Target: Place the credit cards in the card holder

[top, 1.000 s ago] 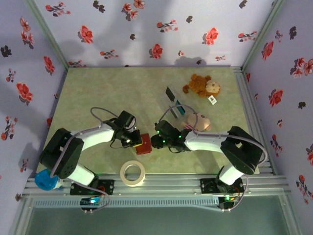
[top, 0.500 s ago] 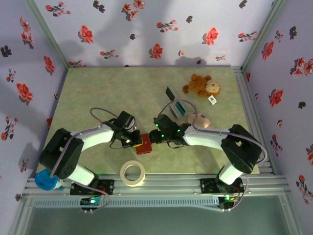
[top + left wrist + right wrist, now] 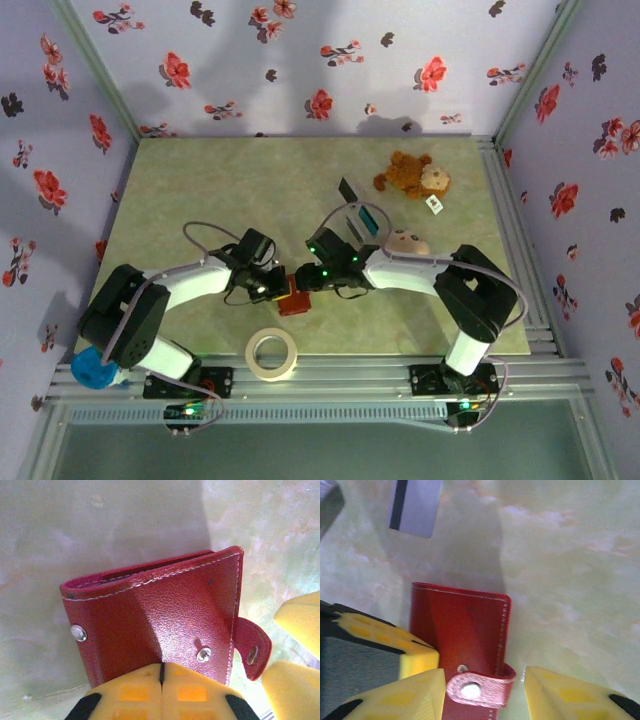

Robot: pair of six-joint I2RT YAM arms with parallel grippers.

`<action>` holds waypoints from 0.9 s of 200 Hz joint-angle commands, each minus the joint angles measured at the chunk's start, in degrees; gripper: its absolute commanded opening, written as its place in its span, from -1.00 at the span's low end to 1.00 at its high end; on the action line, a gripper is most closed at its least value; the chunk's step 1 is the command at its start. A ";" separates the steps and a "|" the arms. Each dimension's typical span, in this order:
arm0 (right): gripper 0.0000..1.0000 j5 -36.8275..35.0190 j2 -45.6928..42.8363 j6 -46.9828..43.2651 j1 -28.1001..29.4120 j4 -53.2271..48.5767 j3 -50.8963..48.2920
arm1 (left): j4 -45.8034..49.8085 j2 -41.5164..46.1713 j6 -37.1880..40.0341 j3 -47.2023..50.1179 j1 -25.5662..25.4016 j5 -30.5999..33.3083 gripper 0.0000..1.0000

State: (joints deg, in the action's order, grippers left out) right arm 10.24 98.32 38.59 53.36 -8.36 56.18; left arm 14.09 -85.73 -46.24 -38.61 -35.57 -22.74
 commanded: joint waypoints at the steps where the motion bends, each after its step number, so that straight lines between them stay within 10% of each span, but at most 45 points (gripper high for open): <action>1: -0.09 -0.16 1.41 0.08 0.68 -2.30 2.57 | 1.36 -1.68 -0.20 2.27 -0.02 2.15 -0.92; 104: -0.85 -11.64 0.34 -1.66 2.95 -11.70 4.76 | 1.97 -1.83 0.40 2.11 -0.02 1.85 -0.93; 180: -0.28 -10.89 -0.31 -2.86 3.50 -13.27 4.72 | 0.83 -2.37 -0.19 2.54 -0.02 1.34 -0.93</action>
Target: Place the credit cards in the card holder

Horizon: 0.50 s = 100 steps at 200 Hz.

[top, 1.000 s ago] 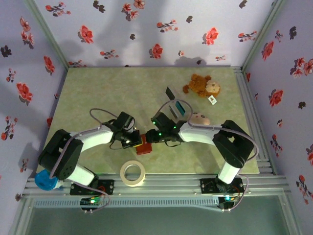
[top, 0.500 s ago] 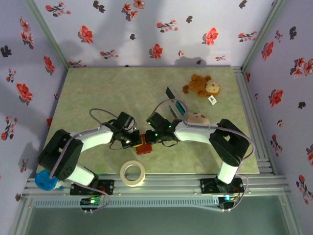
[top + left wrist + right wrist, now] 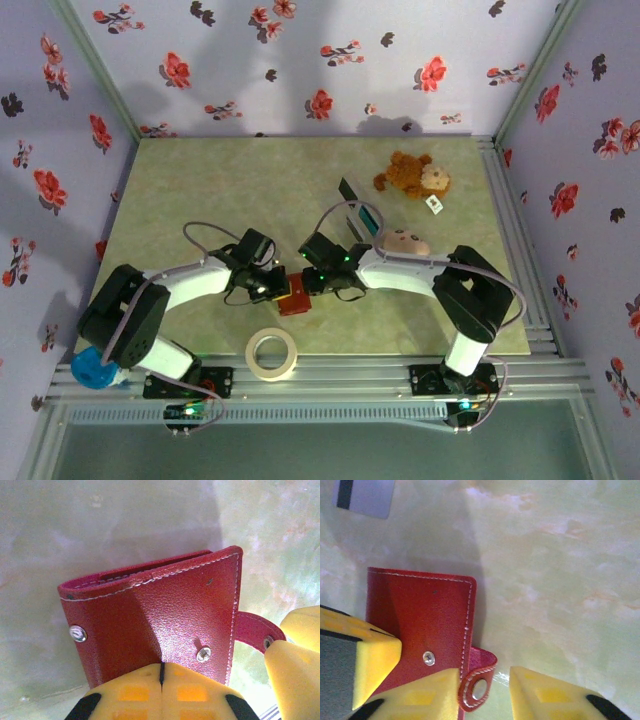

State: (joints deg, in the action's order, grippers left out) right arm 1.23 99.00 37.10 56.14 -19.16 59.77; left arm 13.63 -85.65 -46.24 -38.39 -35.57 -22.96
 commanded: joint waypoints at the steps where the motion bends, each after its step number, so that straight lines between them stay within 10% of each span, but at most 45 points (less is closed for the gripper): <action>1: -0.28 -1.91 -0.95 -1.40 0.81 -2.47 1.14 | 1.30 -2.48 -0.09 2.30 -0.02 1.54 -0.93; 100: -0.76 -6.97 -0.30 -4.03 2.31 -4.94 3.47 | 1.47 -3.20 -0.21 2.05 -0.20 1.20 -0.94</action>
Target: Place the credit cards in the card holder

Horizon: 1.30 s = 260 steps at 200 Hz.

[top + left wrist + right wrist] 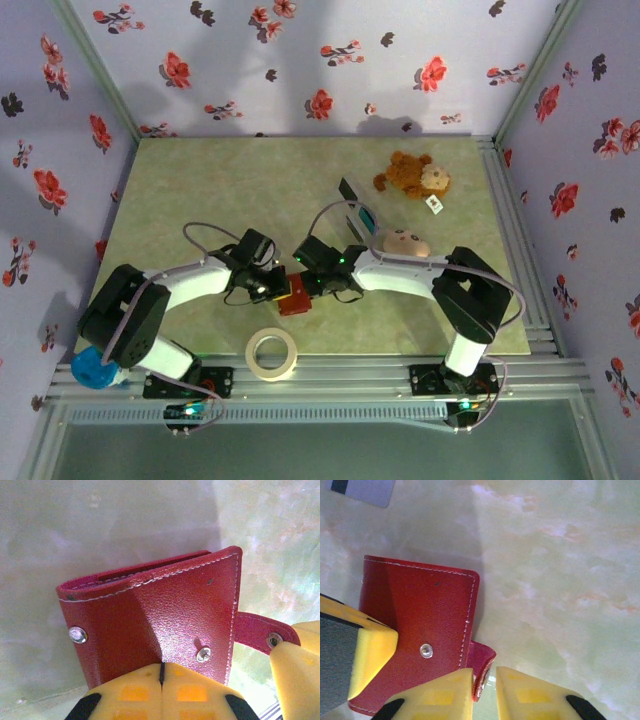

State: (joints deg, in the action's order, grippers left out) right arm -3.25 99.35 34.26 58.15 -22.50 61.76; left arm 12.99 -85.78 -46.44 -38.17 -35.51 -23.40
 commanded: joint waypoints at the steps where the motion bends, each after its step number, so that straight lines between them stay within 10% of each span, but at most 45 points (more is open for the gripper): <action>1: -0.77 -2.39 -0.65 -1.16 0.30 -1.59 1.50 | 2.16 -3.07 0.05 1.77 -0.26 1.57 -0.94; 28: -0.99 -0.10 -0.47 -0.86 0.30 -0.47 1.35 | 1.74 -3.16 -0.24 1.82 -0.26 1.40 -0.94; 140: -0.52 0.26 1.63 -0.34 0.23 0.34 2.12 | 1.38 -3.63 -0.29 1.90 -0.73 0.90 -0.94; 182: -1.00 0.33 0.89 -0.06 0.23 0.54 1.78 | 0.96 -4.08 -0.41 2.30 -0.88 0.73 -0.94; 260: -1.00 12.67 2.69 -3.09 0.25 7.47 0.20 | 0.75 -3.45 -0.54 2.82 -0.97 0.63 -1.00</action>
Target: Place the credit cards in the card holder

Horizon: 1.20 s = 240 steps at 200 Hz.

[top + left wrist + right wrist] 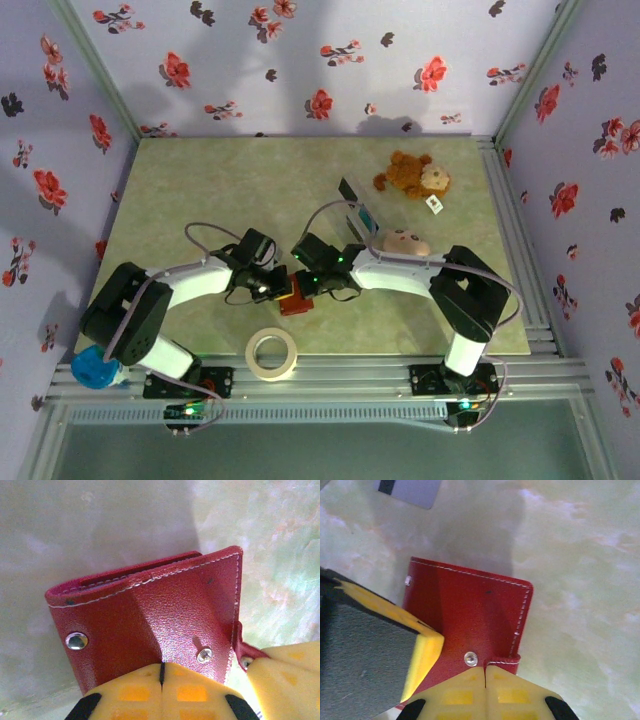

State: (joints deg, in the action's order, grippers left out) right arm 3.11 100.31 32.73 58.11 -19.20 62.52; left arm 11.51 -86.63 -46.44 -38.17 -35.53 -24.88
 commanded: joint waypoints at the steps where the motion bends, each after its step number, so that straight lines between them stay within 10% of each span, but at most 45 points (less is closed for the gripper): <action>1: -1.00 6.34 1.81 -1.59 0.28 4.17 -0.56 | 2.26 -2.59 -0.56 2.83 -0.95 2.07 -1.00; 101: -0.61 2.50 2.23 -1.64 0.40 5.53 -1.41 | 0.79 -2.89 -0.88 3.64 -0.95 1.32 -1.00; 182: -0.84 2.07 1.71 -0.43 0.34 7.06 -2.80 | 0.97 -3.88 -0.70 3.28 -0.95 1.01 -1.00; 240: -0.59 1.15 1.56 -0.38 0.36 7.33 -2.53 | 1.01 -4.29 -0.76 3.17 -0.95 1.00 -1.00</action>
State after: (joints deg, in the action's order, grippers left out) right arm 4.40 102.72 31.97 58.02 -13.34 60.53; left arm 9.82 -86.67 -46.68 -37.32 -35.46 -25.69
